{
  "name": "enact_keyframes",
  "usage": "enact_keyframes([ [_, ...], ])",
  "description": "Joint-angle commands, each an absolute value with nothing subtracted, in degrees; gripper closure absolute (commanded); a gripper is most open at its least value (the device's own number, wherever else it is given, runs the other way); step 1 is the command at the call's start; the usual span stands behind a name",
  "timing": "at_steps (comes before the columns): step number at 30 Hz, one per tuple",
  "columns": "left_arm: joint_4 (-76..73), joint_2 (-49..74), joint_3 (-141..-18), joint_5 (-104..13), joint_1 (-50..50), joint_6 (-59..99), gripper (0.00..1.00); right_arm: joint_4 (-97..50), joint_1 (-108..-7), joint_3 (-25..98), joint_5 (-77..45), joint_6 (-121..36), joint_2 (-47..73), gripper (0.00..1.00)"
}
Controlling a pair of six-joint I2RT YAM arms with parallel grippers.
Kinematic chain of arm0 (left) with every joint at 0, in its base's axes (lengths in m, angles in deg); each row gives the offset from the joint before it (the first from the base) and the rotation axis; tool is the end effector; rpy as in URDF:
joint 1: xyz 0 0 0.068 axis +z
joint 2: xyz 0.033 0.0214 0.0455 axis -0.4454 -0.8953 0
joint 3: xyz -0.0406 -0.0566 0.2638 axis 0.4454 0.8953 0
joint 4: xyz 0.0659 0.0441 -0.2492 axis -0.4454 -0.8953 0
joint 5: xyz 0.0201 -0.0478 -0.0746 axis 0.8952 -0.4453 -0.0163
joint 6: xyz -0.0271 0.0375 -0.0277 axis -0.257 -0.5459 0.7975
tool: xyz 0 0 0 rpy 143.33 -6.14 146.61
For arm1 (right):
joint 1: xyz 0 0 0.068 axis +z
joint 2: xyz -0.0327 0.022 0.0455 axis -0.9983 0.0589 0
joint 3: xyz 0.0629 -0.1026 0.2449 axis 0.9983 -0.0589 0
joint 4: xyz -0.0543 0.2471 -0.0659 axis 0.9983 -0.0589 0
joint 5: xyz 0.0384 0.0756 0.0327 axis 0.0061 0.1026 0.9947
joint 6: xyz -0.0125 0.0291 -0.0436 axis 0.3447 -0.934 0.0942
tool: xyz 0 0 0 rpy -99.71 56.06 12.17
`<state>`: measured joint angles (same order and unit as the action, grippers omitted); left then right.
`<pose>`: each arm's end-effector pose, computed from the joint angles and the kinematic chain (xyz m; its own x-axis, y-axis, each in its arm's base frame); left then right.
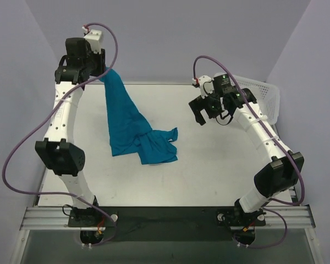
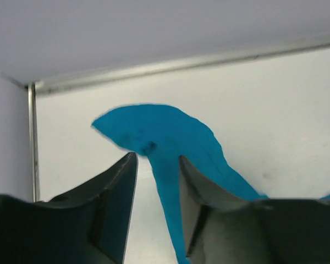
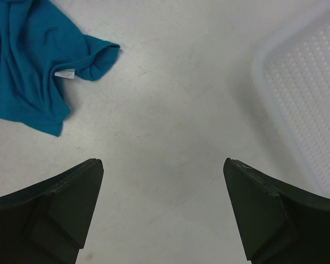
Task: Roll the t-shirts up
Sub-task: Place the T-shirt at the center of the board.
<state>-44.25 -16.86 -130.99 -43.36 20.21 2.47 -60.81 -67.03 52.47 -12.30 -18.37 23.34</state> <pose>0.3965 -0.0471 0.4677 -0.3324 0.1442 -0.9320 0.2465 0.9672 0.0617 0.3345 0.1264 0.3721 -0.4048 -0.4580 -0.7914 -0.6253 0.7702 -0.1259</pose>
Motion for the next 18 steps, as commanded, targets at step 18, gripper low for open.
enact_keyframes([
  [18,-40.85,4.26,-83.05,-48.88,22.4,12.98,0.29,-68.35,-51.82,62.37,-0.5,-0.23,45.5,0.32],
])
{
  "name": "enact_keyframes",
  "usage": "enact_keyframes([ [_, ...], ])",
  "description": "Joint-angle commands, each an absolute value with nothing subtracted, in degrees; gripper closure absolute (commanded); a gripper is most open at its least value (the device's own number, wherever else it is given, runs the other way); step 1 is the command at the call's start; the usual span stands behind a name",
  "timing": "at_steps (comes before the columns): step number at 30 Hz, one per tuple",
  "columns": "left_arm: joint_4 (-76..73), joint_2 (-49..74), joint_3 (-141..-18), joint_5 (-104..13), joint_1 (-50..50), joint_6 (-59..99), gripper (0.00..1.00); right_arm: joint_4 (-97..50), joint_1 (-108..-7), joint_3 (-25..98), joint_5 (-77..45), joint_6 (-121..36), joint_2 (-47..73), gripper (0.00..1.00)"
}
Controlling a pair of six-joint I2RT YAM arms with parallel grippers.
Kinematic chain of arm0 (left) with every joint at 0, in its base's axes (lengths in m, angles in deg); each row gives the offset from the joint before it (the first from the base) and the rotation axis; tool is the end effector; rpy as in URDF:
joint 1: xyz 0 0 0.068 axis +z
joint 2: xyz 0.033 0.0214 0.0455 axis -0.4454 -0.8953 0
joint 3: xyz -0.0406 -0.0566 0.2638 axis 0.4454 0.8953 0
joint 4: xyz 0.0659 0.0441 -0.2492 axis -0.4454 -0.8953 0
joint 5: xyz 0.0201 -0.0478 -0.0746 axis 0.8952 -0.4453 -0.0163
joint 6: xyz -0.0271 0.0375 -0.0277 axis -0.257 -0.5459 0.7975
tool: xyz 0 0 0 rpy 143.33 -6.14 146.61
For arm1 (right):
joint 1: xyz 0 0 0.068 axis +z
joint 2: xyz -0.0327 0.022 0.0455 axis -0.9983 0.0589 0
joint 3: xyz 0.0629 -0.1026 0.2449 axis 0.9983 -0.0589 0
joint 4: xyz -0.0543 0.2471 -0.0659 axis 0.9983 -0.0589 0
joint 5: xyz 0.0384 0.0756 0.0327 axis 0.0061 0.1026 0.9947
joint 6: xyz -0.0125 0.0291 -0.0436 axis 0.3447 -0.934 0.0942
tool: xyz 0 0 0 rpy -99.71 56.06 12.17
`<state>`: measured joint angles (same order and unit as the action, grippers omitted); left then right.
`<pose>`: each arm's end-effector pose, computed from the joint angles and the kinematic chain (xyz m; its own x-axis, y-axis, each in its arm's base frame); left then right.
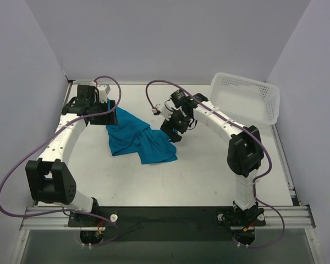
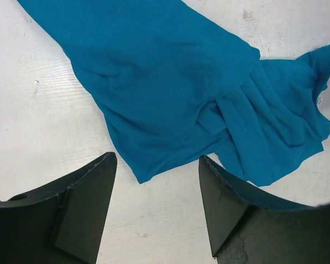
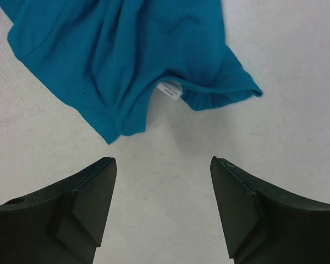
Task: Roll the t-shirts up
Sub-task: Place the T-shirt at the center of the board, then flatten out the T-shirt at the center of the board.
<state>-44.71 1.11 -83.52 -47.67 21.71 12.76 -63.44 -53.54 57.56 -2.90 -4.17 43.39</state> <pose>0.3225 -0.0332 0.3082 -0.7867 -0.0053 -0.6174 0.1404 0.9722 -0.1872 0.3535 0.2452 0.2670 -0.2273 -0.7359 -0.6378 -0.9396 0.3378 -0.0548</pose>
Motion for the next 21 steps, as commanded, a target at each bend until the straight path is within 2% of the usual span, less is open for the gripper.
enact_keyframes([
  [1,-40.68,4.7,-82.97,-48.7,22.49,12.71,0.28,-68.88,-51.38,62.02,-0.24,0.03,46.03,0.32],
  [13,-40.5,8.3,-79.36,-48.79,22.76,12.27,0.29,-65.64,-50.5,58.85,-1.55,-6.2,52.61,0.41],
  [17,-40.33,8.92,-79.01,-48.61,22.84,12.01,0.29,-65.46,-50.94,61.66,-1.55,-6.91,55.43,0.53],
  [19,-40.15,9.1,-78.84,-48.44,22.76,11.74,0.29,-65.46,-50.85,62.37,-1.12,-6.82,56.48,0.54],
  [21,-40.41,9.27,-78.66,-48.09,22.76,11.65,0.29,-65.46,-50.94,63.16,-0.85,-6.91,56.93,0.58],
])
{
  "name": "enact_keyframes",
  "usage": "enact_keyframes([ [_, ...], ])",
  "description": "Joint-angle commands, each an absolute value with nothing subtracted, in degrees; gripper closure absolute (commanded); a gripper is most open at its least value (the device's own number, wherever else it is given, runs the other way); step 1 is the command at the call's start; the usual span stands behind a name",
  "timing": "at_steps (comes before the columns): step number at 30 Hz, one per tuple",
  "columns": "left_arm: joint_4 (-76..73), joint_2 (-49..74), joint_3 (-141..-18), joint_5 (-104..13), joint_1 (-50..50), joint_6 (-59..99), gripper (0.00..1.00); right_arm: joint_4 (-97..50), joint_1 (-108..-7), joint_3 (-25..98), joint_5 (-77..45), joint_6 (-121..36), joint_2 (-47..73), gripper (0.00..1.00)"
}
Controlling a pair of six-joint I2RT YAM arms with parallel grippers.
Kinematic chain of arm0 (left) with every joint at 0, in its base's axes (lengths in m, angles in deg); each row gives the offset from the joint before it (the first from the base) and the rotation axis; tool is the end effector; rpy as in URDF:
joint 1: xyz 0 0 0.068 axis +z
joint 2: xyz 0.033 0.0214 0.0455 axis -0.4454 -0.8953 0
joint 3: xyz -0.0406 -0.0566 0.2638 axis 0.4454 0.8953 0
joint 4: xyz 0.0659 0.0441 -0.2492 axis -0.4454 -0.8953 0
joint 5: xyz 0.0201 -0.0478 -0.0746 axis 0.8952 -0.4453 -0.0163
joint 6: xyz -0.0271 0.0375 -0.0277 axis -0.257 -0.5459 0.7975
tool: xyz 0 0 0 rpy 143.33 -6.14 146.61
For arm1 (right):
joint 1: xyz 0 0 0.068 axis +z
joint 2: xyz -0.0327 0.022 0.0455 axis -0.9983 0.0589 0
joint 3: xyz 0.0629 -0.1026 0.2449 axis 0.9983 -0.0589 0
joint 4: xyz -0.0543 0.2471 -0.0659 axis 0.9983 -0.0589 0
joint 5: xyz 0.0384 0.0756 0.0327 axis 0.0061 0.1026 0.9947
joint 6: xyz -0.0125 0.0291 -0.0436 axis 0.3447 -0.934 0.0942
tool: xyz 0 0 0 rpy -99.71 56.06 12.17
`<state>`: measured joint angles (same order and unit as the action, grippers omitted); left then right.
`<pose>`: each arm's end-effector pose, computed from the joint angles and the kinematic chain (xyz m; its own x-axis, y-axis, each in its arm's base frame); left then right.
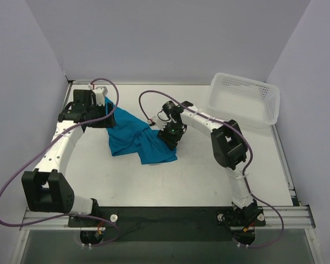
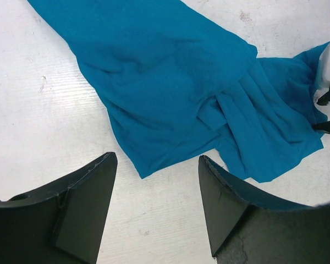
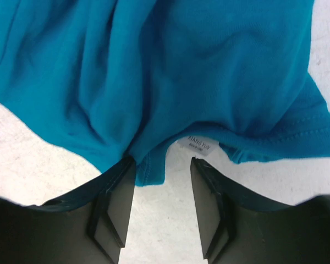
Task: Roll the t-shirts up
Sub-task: Flatten out the T-shirt at the center of the board.
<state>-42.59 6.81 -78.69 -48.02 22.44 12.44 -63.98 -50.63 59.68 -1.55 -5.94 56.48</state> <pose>0.3008 -0.0277 0.3128 -0.7528 -0.0121 -0.6581 0.1458 0.9719 -0.1846 0.3635 0.2804 0.1806 -0.3114 -0.7989 -0.5146 -0.9471 0.3049 0.0997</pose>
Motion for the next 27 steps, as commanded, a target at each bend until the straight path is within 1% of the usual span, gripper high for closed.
enact_keyframes([
  [1,-40.41,9.27,-78.75,-48.09,22.76,11.48,0.29,-65.38,-50.85,63.25,-0.59,-6.91,57.45,0.62],
  [2,-40.5,9.36,-78.75,-48.09,22.76,11.39,0.29,-65.37,-50.85,63.42,-0.41,-6.82,57.63,0.71],
  [4,-40.68,9.36,-78.92,-48.0,22.76,11.21,0.29,-65.55,-50.76,63.6,-0.23,-6.91,57.63,0.85],
  [5,-40.94,9.1,-79.01,-48.09,22.76,11.13,0.29,-65.72,-50.67,63.78,-0.76,-6.91,57.29,1.0],
  [8,-40.77,8.75,-79.71,-48.09,22.76,10.78,0.29,-66.34,-50.85,65.0,-1.55,-8.05,53.34,1.0],
  [10,-40.42,8.22,-80.06,-48.09,22.76,10.6,0.29,-69.48,-51.2,68.77,-1.64,-9.11,49.83,1.0],
  [12,-39.98,7.17,-80.41,-47.83,22.76,10.51,0.29,-73.79,-51.9,74.55,1.06,-9.81,48.06,1.0],
  [13,-39.8,6.81,-80.85,-47.56,22.76,10.51,0.29,-76.07,-52.34,80.07,2.04,-12.33,47.01,1.0],
  [15,-39.27,5.93,-81.38,-47.3,22.93,10.51,0.29,-76.27,-53.92,85.03,3.71,-15.6,43.5,1.0],
  [16,-39.27,5.5,-81.73,-47.3,23.02,10.51,0.29,-76.01,-54.27,90.01,4.33,-17.53,41.92,1.0],
  [18,-39.01,4.53,-82.79,-47.12,23.19,10.16,0.29,-75.4,-54.72,94.34,4.25,-19.47,40.85,1.0],
  [19,-38.83,4.26,-83.22,-47.64,23.72,9.99,0.29,-74.0,-54.54,96.63,2.77,-20.18,39.72,1.0],
  [20,-38.48,3.83,-84.1,-50.52,24.07,9.37,0.29,-72.68,-54.19,99.08,1.97,-21.49,38.92,1.0],
  [21,-38.31,3.56,-84.54,-51.33,24.33,7.37,0.29,-70.93,-53.93,99.37,0.83,-22.02,37.87,1.0],
  [24,-36.99,3.03,-86.3,-50.9,24.43,4.55,0.28,-59.52,-52.26,95.52,-3.04,-24.4,32.07,1.0],
  [25,-36.9,2.86,-86.91,-50.81,24.43,4.01,0.28,-53.22,-51.82,94.29,-3.74,-24.66,29.53,1.0],
  [27,-36.81,2.33,-88.23,-51.07,24.43,2.95,0.28,-48.35,-50.85,93.13,-5.85,-25.45,28.11,1.0],
])
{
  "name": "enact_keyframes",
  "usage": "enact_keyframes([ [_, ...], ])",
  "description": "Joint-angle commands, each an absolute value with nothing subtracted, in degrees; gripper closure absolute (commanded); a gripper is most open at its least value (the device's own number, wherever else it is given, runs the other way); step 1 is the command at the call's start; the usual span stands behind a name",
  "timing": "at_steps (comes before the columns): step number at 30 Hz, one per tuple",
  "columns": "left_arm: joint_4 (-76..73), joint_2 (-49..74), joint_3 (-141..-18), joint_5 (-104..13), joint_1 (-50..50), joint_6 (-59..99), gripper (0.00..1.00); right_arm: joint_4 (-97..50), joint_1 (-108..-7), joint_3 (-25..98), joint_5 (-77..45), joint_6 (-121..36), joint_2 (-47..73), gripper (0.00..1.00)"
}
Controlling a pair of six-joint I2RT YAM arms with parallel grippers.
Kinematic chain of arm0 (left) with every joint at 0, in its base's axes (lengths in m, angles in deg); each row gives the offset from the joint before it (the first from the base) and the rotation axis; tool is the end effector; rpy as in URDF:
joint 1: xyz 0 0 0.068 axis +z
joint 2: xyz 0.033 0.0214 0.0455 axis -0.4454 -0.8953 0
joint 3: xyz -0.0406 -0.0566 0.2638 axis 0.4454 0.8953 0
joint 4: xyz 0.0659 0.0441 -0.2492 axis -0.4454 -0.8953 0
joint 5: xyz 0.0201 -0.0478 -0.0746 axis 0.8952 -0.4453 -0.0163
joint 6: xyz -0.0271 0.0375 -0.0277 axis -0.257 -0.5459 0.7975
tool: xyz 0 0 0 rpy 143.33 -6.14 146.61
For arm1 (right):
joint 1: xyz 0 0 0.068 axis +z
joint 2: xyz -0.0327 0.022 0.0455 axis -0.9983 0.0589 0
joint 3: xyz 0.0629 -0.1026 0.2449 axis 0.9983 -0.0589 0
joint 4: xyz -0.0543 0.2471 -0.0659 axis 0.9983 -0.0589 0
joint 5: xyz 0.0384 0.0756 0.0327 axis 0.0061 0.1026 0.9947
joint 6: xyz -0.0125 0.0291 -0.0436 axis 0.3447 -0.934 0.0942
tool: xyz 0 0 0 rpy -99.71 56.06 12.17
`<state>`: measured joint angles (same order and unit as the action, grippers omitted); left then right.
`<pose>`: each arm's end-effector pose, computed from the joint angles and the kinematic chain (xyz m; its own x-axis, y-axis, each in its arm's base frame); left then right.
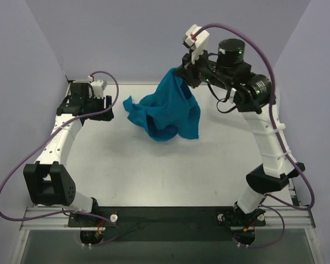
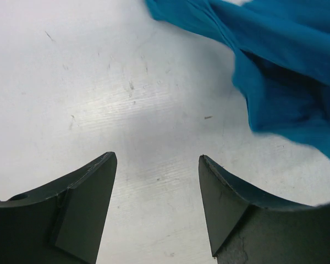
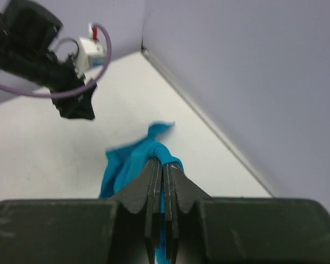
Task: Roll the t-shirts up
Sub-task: Flatten out the T-shirt at the center of the board.
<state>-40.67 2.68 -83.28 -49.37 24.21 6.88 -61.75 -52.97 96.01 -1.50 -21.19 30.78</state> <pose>0.3234 -0.0201 0.3204 -0.7083 0.0581 -0.7035 0.2088 0.9693 -0.1301 0.2667 0.1936 0.5634 0.1759 -0.1660 -0.9703 -0.8073 0.5397 -0.2387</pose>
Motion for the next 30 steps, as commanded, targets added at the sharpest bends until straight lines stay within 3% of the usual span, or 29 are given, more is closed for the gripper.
enact_keyframes([
  [1,-36.9,2.33,-88.41,-51.6,24.43,2.69,0.28,-45.28,-50.68,93.48,-6.82,-25.8,27.93,1.0],
  [7,-35.93,2.24,-86.14,-59.5,22.76,4.01,0.28,-42.96,-50.85,88.32,-12.62,-24.31,26.79,1.0],
  [13,-34.88,1.1,-80.78,-58.37,16.34,5.06,0.28,-43.66,-55.41,73.56,-18.16,-32.54,23.45,1.0],
  [25,-30.58,-0.84,-76.2,-57.49,14.4,11.92,0.29,-49.64,-61.48,63.44,-25.37,-40.05,24.4,1.0],
  [27,-30.31,-0.75,-76.2,-57.58,14.76,12.0,0.29,-51.13,-62.79,61.59,-26.16,-41.0,27.47,0.89],
  [30,-30.04,-0.66,-76.46,-58.1,15.02,12.62,0.29,-51.84,-66.57,61.31,-26.43,-44.34,32.3,0.81],
])
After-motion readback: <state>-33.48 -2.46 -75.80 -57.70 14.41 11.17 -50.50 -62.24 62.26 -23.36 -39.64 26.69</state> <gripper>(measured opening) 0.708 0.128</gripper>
